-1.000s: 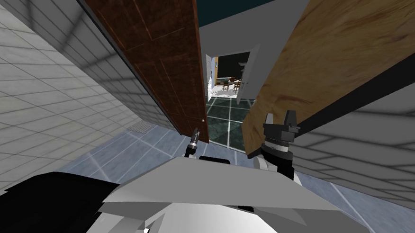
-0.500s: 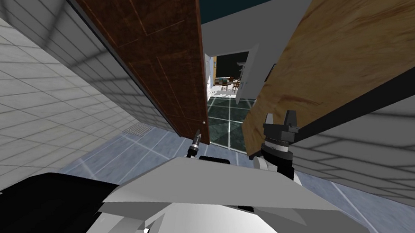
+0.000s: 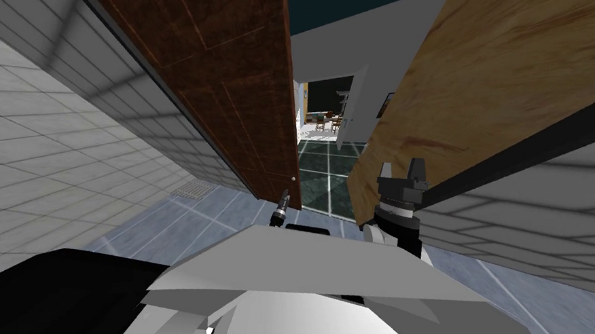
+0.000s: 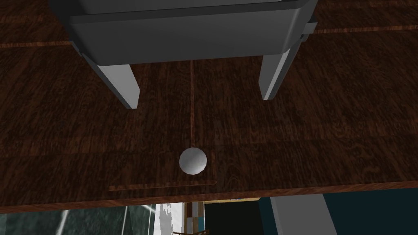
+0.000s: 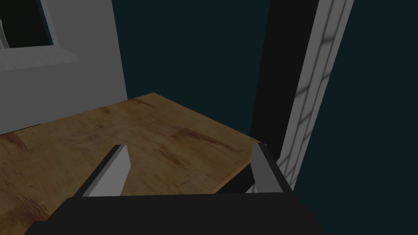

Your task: Push the door open

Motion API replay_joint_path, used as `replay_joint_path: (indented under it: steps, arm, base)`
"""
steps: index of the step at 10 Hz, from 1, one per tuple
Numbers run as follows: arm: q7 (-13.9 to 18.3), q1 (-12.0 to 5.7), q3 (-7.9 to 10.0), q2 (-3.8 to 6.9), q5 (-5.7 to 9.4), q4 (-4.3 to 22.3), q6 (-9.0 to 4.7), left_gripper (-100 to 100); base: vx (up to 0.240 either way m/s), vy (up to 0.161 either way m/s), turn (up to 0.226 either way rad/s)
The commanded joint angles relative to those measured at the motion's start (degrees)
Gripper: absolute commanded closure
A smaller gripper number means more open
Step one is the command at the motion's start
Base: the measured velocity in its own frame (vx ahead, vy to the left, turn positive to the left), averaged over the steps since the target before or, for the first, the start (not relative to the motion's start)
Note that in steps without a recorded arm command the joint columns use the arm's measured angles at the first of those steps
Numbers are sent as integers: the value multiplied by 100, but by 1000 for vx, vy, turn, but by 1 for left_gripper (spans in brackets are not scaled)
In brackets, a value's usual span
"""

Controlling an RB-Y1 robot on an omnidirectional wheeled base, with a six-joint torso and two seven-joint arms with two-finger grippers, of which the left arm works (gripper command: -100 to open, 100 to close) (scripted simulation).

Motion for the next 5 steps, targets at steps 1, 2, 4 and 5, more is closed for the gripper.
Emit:
replay_joint_path:
  steps: [1,2,4,5]
  arm:
    - [-7,-24,-40,-25,-15,161,-28,-100]
    - [-5,-33,-20,-22,-8,141,-35,-100]
    - [-19,-95,17,14,4,242,-68,-100]
    - [-23,-118,32,16,9,275,-76,-100]
  base:
    - [117,87,-53]
    - [51,36,-12]
    - [154,-21,-27]
    - [187,-22,-20]
